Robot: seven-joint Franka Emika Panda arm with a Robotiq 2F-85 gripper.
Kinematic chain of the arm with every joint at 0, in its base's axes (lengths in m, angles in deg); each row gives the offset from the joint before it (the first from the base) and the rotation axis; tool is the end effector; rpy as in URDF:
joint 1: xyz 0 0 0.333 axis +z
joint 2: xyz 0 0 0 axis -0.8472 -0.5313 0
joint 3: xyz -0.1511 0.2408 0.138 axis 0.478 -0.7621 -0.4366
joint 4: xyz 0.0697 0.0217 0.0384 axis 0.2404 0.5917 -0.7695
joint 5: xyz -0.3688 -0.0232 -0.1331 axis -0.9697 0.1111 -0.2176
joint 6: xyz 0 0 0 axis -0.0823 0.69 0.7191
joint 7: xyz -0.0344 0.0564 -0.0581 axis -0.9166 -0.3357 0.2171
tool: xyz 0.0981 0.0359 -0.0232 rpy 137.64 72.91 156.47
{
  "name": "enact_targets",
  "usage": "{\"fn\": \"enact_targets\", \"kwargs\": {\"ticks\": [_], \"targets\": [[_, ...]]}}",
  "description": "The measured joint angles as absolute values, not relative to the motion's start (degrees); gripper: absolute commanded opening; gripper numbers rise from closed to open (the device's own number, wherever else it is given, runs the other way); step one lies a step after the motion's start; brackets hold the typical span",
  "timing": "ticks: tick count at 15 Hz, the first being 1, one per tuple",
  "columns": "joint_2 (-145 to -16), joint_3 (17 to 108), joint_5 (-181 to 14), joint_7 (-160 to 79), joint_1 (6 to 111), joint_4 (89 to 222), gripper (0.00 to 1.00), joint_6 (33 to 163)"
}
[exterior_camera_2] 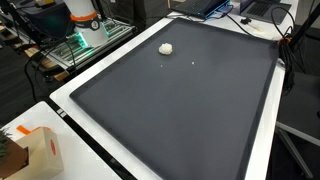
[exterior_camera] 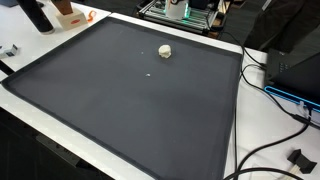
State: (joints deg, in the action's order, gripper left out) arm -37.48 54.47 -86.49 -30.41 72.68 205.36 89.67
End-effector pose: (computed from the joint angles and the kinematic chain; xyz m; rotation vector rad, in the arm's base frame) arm 0.3977 0.1354 0.4708 2.9407 0.7129 0.2937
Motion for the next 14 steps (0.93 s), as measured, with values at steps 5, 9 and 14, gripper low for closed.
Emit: {"fn": "enact_targets", "kwargs": {"ticks": [5, 9, 14], "targets": [[-38.3, 54.2, -86.5, -30.3, 72.3, 205.5, 0.03, 89.6], [-42.9, 54.1, -86.5, -29.0, 70.8, 206.5, 0.03, 89.7], [-48.1, 54.3, -86.5, -24.7, 69.3, 208.7, 0.03, 93.1]]}}
